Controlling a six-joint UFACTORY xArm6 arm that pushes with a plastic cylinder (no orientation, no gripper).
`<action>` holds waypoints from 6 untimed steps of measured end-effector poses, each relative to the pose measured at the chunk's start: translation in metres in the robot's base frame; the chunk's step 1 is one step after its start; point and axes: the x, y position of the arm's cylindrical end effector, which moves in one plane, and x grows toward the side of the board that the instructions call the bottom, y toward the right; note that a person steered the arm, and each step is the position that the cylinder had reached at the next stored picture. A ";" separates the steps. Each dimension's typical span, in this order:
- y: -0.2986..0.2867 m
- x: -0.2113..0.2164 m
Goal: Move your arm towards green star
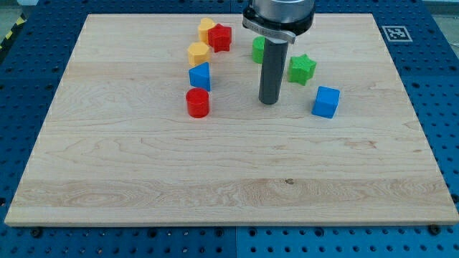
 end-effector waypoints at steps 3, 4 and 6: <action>0.123 0.049; 0.172 0.011; 0.135 -0.107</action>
